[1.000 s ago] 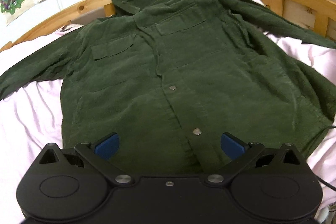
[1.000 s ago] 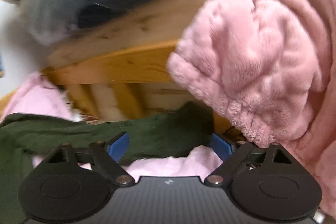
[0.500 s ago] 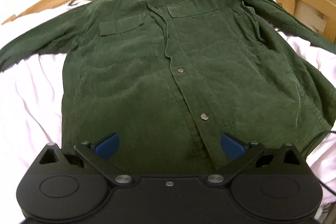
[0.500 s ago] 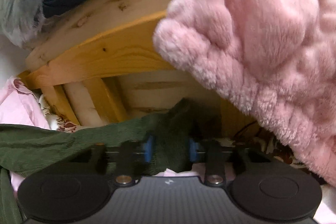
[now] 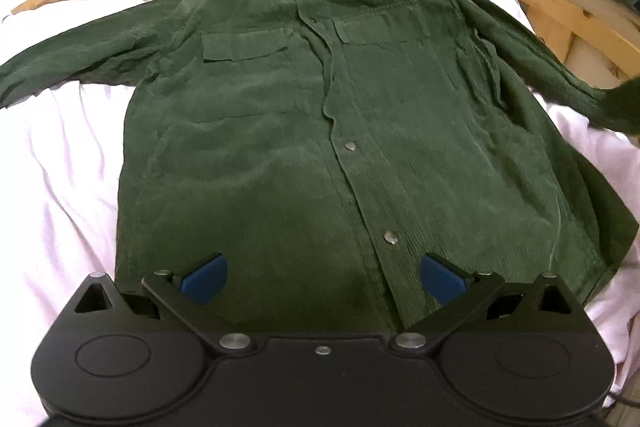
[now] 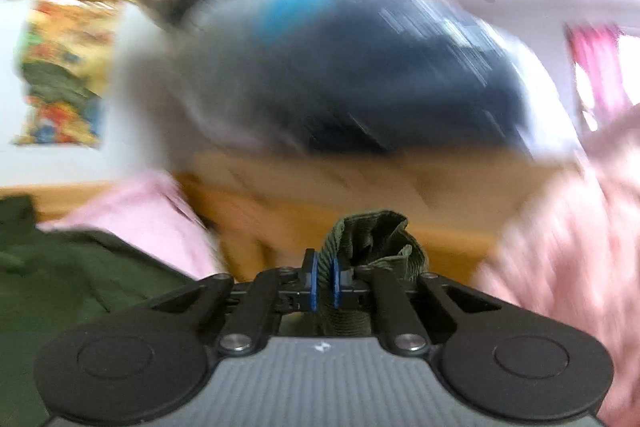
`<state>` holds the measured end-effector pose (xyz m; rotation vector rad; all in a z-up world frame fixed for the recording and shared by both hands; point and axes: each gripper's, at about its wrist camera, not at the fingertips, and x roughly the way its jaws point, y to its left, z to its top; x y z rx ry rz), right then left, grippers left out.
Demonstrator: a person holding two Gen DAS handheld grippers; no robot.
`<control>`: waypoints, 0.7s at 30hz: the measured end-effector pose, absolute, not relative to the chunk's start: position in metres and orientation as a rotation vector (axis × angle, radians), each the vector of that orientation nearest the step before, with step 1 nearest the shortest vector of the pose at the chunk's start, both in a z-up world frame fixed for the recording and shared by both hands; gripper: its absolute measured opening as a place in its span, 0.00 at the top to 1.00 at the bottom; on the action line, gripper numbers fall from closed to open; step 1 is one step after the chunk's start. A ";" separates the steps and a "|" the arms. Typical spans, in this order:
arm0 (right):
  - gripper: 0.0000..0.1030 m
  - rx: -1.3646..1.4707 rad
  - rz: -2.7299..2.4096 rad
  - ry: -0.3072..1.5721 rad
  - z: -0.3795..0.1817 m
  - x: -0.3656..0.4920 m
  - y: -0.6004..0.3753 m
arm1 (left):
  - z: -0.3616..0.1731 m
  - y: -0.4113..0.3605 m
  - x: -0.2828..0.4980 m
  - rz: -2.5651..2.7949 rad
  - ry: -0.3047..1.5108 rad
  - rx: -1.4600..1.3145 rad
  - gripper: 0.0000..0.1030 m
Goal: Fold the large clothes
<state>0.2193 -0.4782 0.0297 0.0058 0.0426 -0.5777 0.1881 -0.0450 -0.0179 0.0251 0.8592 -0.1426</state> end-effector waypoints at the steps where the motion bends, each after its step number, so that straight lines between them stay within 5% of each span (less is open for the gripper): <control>1: 0.93 -0.010 -0.542 0.014 0.044 0.221 -0.470 | -0.017 -0.041 0.189 -0.142 0.854 0.016 0.01; 10: 0.94 -0.154 -0.013 -0.213 0.159 0.287 -0.343 | -0.016 -0.006 0.191 -0.084 0.843 -0.071 0.01; 17: 0.93 -0.356 0.493 -0.114 0.136 0.326 -0.193 | -0.018 0.014 0.187 -0.033 0.856 -0.047 0.01; 18: 0.90 -0.357 0.541 -0.073 0.127 0.334 -0.182 | -0.017 0.018 0.187 -0.028 0.854 -0.045 0.01; 20: 0.64 -0.357 0.636 0.027 0.112 0.350 -0.164 | -0.016 0.026 0.188 -0.017 0.846 -0.040 0.01; 21: 0.38 -0.356 0.670 0.071 0.103 0.356 -0.159 | -0.016 0.030 0.189 -0.013 0.843 -0.038 0.01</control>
